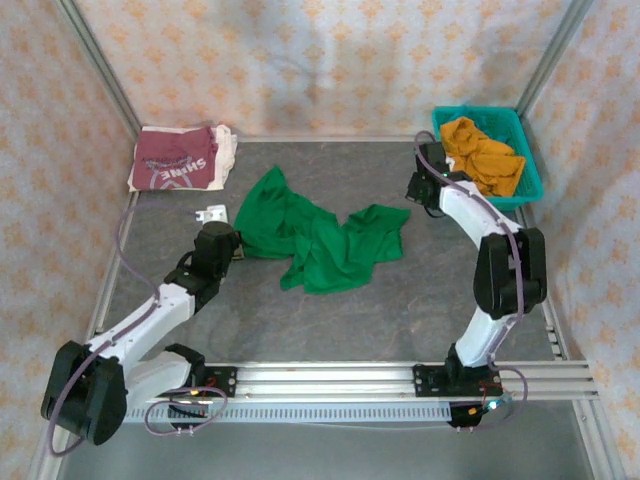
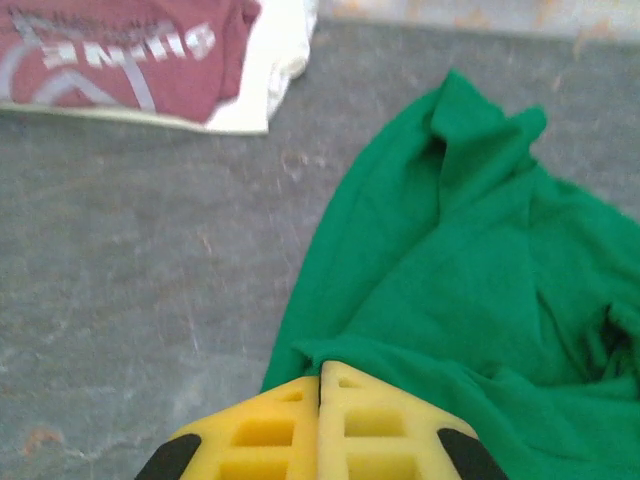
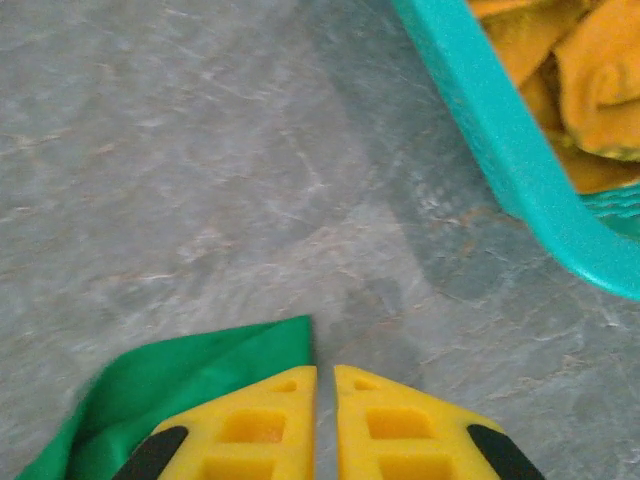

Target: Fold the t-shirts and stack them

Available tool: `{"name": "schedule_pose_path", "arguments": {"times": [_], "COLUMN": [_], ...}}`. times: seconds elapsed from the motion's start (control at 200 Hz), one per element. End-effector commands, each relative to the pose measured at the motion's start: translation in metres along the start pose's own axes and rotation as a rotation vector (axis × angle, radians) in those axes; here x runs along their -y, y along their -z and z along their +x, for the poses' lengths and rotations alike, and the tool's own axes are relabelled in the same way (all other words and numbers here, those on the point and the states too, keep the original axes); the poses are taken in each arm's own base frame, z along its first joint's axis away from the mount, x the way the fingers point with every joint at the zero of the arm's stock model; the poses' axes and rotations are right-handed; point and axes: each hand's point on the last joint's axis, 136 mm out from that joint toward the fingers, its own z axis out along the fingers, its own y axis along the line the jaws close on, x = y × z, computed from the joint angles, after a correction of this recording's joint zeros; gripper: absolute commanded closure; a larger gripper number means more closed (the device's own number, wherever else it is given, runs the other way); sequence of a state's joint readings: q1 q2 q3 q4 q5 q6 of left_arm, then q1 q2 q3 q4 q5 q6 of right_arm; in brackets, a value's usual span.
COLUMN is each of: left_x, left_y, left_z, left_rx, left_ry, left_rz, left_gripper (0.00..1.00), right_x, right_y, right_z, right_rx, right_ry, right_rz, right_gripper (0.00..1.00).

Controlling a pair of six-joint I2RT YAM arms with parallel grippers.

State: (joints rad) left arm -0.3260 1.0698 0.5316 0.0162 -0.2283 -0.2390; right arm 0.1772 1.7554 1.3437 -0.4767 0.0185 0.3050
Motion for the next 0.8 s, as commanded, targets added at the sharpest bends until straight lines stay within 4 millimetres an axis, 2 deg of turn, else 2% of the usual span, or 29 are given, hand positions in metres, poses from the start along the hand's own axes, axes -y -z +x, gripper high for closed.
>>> {"name": "schedule_pose_path", "arguments": {"times": [0.0,0.05,0.1,0.15,0.23,0.33,0.41,0.53,0.616,0.691,0.791], "left_x": [0.008,0.005,0.002,-0.002,-0.006,-0.003,-0.004,-0.003,-0.003,-0.005,-0.005], "left_y": [-0.005,-0.006,-0.006,-0.005,-0.004,-0.004,-0.005,-0.006,-0.007,-0.007,-0.007], "left_z": [0.002,0.005,0.007,0.009,0.013,0.011,0.009,0.009,0.010,0.012,0.014], "left_rx": [-0.011,-0.021,-0.017,-0.001,0.003,-0.010,-0.011,-0.009,-0.016,-0.021,-0.025], "left_ry": [0.034,0.044,0.055,0.072,0.090,0.088,0.088,0.096,0.092,0.092,0.097], "left_rz": [0.044,0.024,0.016,-0.001,-0.010,0.001,-0.004,-0.001,-0.007,-0.014,-0.012], "left_gripper": [1.00,1.00,1.00,1.00,1.00,1.00,1.00,1.00,1.00,1.00,1.00], "right_x": [-0.078,-0.109,-0.130,-0.152,-0.177,-0.209,-0.219,-0.223,-0.228,-0.233,-0.239], "right_y": [0.048,0.068,0.087,0.106,0.124,0.149,0.151,0.132,0.120,0.112,0.099], "right_z": [0.010,0.036,0.060,0.088,0.140,0.221,0.270,0.310,0.329,0.341,0.344], "right_rx": [0.100,0.144,0.190,0.192,0.121,0.019,-0.092,-0.172,-0.208,-0.228,-0.218], "right_ry": [0.200,0.315,0.362,0.361,0.388,0.613,0.728,0.858,0.943,0.980,0.985], "right_rz": [-0.242,-0.334,-0.445,-0.630,-0.792,-0.879,-0.899,-0.824,-0.761,-0.740,-0.695], "right_gripper": [0.82,0.72,0.70,0.67,0.66,0.61,0.57,0.53,0.51,0.50,0.44]}}
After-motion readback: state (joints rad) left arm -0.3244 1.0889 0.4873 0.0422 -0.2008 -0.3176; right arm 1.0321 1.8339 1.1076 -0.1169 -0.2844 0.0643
